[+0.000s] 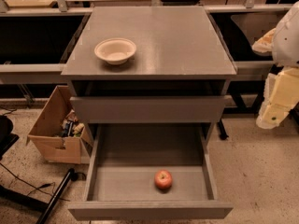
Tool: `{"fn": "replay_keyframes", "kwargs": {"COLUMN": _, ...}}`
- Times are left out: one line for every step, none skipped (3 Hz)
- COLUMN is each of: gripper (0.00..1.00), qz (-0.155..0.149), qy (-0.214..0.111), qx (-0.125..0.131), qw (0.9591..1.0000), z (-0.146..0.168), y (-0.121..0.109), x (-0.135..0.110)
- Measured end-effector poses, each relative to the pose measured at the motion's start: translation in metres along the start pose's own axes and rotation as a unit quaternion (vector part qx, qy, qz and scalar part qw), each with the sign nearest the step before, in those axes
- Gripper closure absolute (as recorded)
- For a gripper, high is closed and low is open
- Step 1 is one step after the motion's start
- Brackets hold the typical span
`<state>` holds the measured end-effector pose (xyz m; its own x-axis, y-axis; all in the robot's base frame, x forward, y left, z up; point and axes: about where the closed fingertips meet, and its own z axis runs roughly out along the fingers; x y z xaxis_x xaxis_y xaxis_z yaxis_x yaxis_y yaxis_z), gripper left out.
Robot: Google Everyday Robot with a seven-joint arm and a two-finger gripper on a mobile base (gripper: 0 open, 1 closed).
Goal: Pick apple from middle drawer and place on counter
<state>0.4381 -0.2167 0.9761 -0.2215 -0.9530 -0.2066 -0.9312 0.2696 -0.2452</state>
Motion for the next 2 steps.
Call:
{"fn": "replay_keyframes", "kwargs": {"gripper": 0.00, "qz": 0.000, "qy": 0.000, "qx": 0.000, "qw": 1.0000, "z": 0.000, "y": 0.000, "x": 0.000}}
{"fn": "replay_keyframes", "kwargs": {"gripper": 0.00, "qz": 0.008, "qy": -0.027, "qx": 0.002, "qw": 0.9996, "z": 0.023, "y": 0.004, "x": 0.000}}
